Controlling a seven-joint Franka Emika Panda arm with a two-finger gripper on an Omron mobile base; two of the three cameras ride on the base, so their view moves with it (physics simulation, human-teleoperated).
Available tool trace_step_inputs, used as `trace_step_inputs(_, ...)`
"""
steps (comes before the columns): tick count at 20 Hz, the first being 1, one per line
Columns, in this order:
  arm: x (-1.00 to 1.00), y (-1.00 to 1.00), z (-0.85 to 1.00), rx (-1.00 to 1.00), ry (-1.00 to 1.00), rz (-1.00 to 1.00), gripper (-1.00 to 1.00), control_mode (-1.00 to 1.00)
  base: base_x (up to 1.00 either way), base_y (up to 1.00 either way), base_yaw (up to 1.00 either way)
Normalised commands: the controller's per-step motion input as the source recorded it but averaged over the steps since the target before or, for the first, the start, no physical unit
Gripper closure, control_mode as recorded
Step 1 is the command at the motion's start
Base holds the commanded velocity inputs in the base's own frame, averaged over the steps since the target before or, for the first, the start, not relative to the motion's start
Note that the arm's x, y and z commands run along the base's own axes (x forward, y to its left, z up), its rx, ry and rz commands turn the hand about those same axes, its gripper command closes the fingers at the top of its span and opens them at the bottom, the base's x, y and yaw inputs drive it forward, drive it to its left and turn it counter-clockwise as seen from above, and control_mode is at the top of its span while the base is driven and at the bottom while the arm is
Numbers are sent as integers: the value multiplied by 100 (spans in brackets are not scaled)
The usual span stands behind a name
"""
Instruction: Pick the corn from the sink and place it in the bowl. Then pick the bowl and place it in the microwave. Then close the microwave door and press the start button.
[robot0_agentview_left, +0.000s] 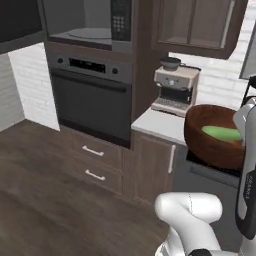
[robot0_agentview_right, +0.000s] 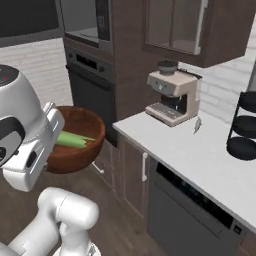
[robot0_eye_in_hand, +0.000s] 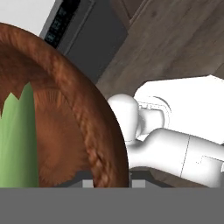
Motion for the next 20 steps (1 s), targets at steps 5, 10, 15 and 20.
trace_step_inputs(5,0,0,0,0,0,0,100,100,75,100,-43)
trace_step_inputs(10,0,0,0,0,0,0,100,100,74,100,-26)
trace_step_inputs(15,0,0,0,0,0,0,100,100,81,100,-22)
trace_step_inputs(20,0,0,0,0,0,0,100,100,72,100,-10)
